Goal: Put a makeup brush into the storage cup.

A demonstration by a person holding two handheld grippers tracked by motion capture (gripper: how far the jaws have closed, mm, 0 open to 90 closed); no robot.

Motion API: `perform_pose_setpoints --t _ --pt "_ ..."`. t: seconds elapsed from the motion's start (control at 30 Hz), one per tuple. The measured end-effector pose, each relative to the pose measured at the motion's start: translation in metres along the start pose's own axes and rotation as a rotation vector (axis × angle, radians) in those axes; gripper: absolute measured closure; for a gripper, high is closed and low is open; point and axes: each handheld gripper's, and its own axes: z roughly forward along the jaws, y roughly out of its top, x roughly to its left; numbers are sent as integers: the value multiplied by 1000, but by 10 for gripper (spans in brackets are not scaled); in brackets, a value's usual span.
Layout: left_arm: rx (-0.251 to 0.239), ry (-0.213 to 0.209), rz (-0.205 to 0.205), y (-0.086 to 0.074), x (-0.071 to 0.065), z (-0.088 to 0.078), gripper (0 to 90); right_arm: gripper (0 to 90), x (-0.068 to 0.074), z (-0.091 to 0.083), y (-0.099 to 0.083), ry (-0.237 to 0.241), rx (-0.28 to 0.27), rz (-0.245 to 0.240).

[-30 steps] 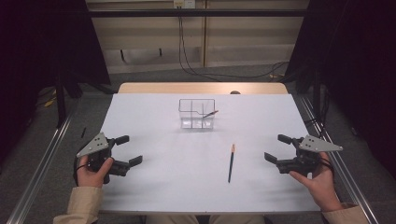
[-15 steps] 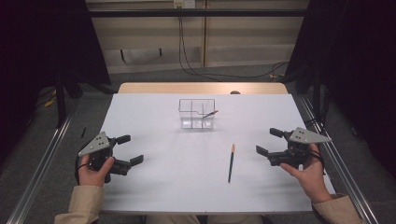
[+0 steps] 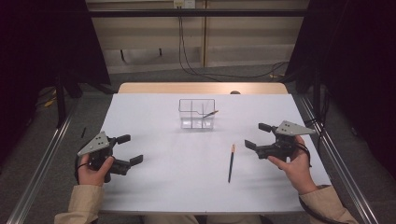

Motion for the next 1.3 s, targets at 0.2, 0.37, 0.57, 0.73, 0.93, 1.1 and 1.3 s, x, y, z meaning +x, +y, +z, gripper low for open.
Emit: perform_pose_setpoints --t 0.2,0.37,0.57,0.73,0.93,1.1,1.3 --pt "2 -4 -4 0 0 1 9 91 2 11 5 7 4 -5" --pt "0 -9 0 1 0 2 9 91 4 18 6 12 9 -4" --pt "4 -15 6 2 0 3 9 91 6 21 10 16 4 -3" --pt "-1 -12 1 2 -1 4 9 91 7 24 11 19 0 -4" --pt "2 -13 8 3 0 6 9 88 5 31 11 14 24 0" --pt "6 -21 9 4 0 10 9 88 5 38 13 10 37 -1" --pt "3 -23 8 3 0 7 9 86 6 45 16 12 56 -6"
